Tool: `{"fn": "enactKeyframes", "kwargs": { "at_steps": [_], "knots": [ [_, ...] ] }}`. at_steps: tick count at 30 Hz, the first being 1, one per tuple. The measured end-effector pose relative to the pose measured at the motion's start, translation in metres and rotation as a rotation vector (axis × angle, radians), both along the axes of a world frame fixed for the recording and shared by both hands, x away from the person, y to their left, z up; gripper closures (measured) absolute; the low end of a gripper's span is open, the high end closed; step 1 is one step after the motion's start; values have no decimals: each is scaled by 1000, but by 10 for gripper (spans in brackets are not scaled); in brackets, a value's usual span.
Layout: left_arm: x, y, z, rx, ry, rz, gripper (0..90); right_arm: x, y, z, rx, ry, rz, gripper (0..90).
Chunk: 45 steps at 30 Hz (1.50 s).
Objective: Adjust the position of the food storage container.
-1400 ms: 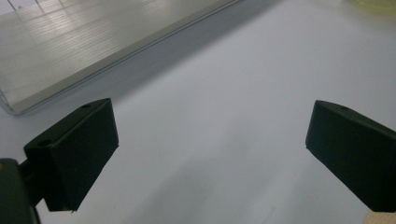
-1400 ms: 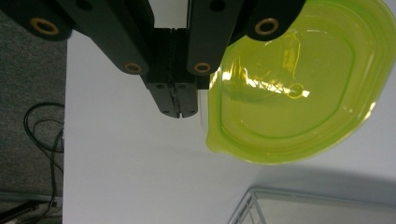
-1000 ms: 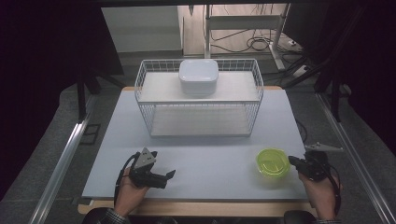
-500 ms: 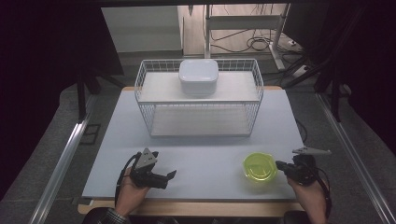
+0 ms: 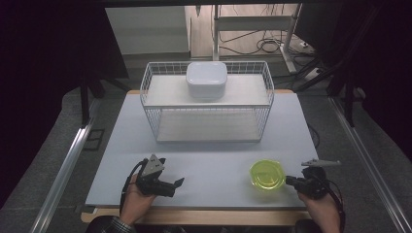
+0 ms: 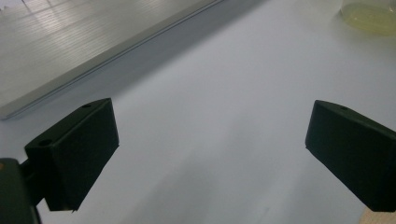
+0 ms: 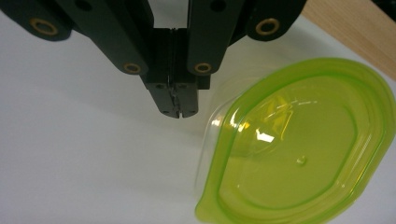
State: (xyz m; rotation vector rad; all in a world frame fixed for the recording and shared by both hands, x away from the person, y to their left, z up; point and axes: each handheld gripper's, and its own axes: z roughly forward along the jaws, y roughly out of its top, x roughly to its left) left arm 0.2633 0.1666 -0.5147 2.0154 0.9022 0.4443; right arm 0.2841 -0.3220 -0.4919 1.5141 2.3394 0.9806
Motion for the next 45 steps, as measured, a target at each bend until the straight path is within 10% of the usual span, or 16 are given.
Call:
{"fn": "enactKeyframes", "kwargs": {
  "at_steps": [45],
  "knots": [
    [-3, 3, 0, 14, 9, 8, 25, 33, 109, -16, 46, 43, 291, 889]
  ]
}}
